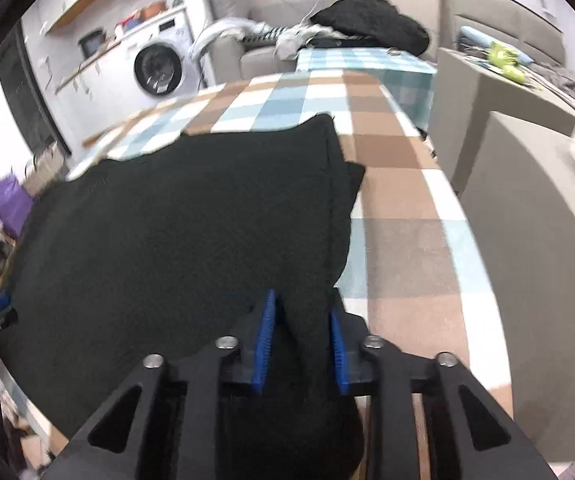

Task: Fold small clothes

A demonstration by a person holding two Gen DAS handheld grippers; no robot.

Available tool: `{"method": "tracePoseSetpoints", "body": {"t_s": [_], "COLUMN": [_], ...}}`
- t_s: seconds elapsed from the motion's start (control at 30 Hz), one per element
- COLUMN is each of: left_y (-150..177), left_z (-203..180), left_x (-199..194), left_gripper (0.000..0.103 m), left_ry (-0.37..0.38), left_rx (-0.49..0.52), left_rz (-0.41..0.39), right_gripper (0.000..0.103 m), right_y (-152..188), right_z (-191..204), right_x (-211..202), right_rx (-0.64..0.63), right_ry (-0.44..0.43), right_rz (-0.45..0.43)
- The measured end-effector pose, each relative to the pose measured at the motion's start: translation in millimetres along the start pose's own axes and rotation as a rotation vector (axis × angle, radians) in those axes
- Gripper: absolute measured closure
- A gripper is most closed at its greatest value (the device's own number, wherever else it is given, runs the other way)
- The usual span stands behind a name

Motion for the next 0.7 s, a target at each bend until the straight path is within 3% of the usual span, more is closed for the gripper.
{"method": "tracePoseSetpoints", "body": {"t_s": [0.1,0.17,0.2,0.23,0.33,0.5,0.57,0.7], "left_y": [3,4,5,8,17,34,42,55], "left_z": [12,25,32,39,59,80,84,92], "left_x": [-13,-19,-21,-22,-26,-39,-41,-46], "left_gripper": [0.021,0.021,0.021,0.021,0.021,0.021,0.021,0.021], "left_ry": [-0.01,-0.024,-0.029,-0.036,-0.076,-0.145,-0.152,-0.157], "left_rx": [-0.043,-0.078,-0.101,-0.127,-0.16,-0.199,-0.208,-0.219], "left_rz": [-0.017,-0.015,-0.004,0.012,0.041,0.055,0.074,0.091], "right_gripper": [0.059,0.047,0.032,0.023,0.02,0.02,0.02,0.019], "right_y": [2,4,6,5,9,9,7,6], "right_z": [22,43,54,61,84,79,67,51], "right_x": [-14,-27,-31,-31,-31,-37,-48,-70], "right_rx": [-0.016,-0.064,-0.08,-0.088,-0.151,-0.25,-0.234,-0.143], "right_ry": [-0.049,-0.047,-0.055,-0.062,-0.065,0.095,0.163,0.152], "right_rz": [-0.028,-0.057,-0.07,-0.074,-0.089,-0.1,-0.13,-0.195]}}
Point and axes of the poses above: each gripper's, at about its wrist camera, not at the fingertips, and x roughly the way its jaws point, z to its left, y to its underside, the point moved 7 cm from there along x, roughly the way its jaws point, and after that the axes turned 14 degrees about -y, right-handed, at the moved point
